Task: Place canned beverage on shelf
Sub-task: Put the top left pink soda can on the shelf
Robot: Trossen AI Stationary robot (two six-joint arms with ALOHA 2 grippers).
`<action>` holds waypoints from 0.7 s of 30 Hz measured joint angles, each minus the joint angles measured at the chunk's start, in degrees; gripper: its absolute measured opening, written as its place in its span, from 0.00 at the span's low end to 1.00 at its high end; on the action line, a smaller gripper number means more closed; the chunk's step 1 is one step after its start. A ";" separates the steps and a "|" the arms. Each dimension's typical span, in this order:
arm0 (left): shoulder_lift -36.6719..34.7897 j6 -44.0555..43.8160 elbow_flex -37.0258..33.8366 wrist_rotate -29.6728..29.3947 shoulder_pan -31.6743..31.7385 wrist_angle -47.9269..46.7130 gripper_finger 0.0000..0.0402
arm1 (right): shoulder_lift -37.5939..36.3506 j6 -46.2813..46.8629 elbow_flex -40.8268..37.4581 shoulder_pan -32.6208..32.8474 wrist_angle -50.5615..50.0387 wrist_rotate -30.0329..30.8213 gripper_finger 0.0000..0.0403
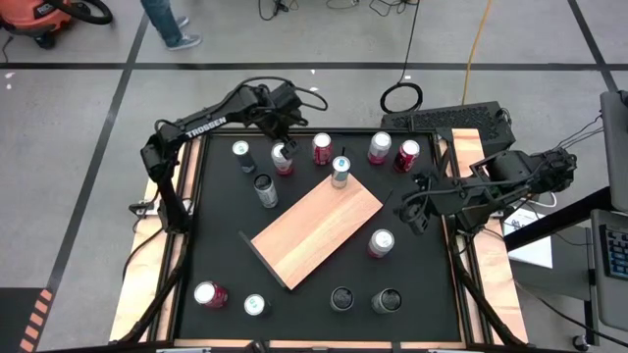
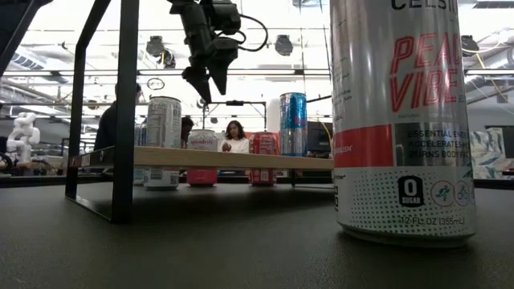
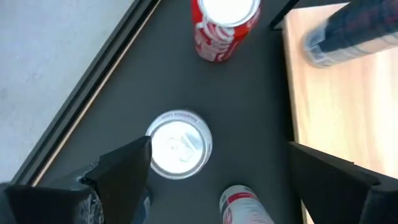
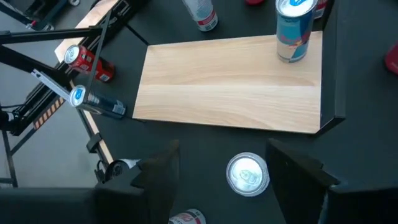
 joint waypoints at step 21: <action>2.72 4.61 -0.02 2.66 7.00 -1.48 0.91 | 0.02 0.83 0.00 0.00 -0.02 1.36 0.53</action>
